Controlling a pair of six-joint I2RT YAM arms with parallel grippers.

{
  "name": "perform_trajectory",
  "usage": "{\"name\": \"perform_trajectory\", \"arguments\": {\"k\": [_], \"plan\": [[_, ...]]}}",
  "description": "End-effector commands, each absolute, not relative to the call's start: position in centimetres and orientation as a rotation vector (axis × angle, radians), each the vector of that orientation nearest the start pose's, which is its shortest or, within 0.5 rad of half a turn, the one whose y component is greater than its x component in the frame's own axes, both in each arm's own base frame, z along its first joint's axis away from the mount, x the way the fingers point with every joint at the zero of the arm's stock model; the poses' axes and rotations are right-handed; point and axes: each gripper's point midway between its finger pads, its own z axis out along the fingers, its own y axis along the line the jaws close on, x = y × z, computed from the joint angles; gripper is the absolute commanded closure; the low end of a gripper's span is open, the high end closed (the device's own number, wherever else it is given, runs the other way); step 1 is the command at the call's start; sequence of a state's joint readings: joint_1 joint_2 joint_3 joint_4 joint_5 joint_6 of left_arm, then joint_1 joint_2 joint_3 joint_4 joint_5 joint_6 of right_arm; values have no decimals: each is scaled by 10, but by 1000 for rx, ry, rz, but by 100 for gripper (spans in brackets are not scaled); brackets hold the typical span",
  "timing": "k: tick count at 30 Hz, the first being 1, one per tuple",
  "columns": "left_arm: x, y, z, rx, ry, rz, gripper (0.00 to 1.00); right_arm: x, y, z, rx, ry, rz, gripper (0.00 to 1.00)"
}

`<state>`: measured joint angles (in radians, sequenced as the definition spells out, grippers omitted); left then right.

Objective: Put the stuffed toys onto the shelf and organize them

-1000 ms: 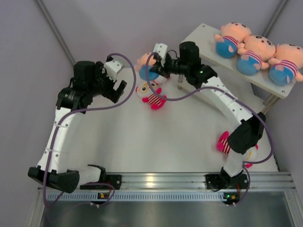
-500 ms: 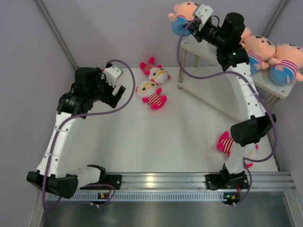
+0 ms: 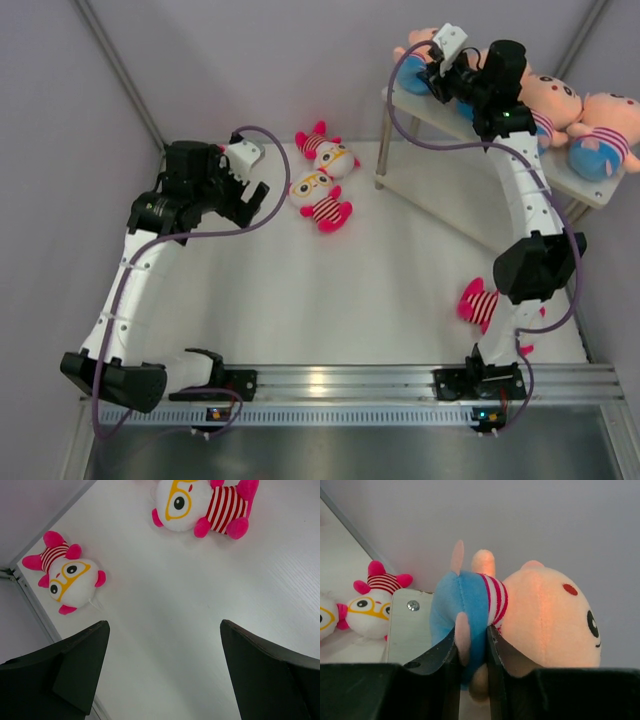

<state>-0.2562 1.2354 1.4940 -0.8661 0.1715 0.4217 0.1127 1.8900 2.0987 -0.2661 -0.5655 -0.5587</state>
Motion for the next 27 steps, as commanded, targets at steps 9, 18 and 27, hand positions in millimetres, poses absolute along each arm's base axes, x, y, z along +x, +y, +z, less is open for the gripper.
{"name": "perform_trajectory", "arguments": {"k": [9,18,27], "plan": [[321,-105,322,822,1945,-126,2,506,125,475,-925,1217,36,47],[319,-101,324,829,1934,-95,2,470,128,531,-909,1074,19,24],[317,-90,282,792,2062,-58,2,381,145,621,-780,885,164,13]]}}
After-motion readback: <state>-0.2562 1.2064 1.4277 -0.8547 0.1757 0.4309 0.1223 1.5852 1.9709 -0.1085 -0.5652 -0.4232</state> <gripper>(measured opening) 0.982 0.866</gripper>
